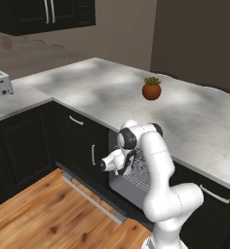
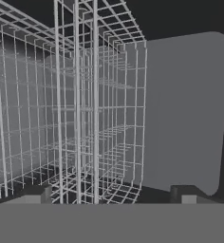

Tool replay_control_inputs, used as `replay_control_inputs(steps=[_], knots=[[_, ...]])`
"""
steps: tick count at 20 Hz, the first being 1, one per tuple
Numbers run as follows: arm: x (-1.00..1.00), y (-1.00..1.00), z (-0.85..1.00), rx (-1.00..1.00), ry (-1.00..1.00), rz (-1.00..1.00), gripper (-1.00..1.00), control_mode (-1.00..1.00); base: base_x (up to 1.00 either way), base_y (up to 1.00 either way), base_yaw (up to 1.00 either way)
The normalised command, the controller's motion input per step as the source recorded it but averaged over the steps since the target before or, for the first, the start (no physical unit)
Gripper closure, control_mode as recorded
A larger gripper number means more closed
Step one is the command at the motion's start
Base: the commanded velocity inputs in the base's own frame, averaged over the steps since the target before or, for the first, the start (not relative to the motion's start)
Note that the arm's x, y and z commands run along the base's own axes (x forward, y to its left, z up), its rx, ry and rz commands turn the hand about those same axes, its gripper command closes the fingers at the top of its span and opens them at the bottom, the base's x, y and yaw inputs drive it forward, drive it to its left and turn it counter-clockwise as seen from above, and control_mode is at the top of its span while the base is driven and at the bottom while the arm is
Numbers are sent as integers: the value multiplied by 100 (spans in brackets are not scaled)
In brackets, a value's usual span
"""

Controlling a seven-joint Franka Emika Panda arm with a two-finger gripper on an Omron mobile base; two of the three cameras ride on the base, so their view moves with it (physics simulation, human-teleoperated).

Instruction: Open the dishwasher door and pull out the top rack.

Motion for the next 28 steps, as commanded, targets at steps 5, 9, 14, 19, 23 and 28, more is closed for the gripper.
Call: replay_control_inputs(steps=[5,9,14,19,23,28], knots=[[24,-13,-8,0,0,0,-100,-100,0,0,0],[29,-12,-16,0,0,0,-100,-100,0,0,0],[30,-12,-20,0,0,0,-100,-100,0,0,0],[26,-10,-26,0,0,0,-100,-100,0,0,0],[24,-6,-30,0,0,0,-100,-100,0,0,0],[27,-6,-27,0,0,0,-100,-100,0,0,0]])
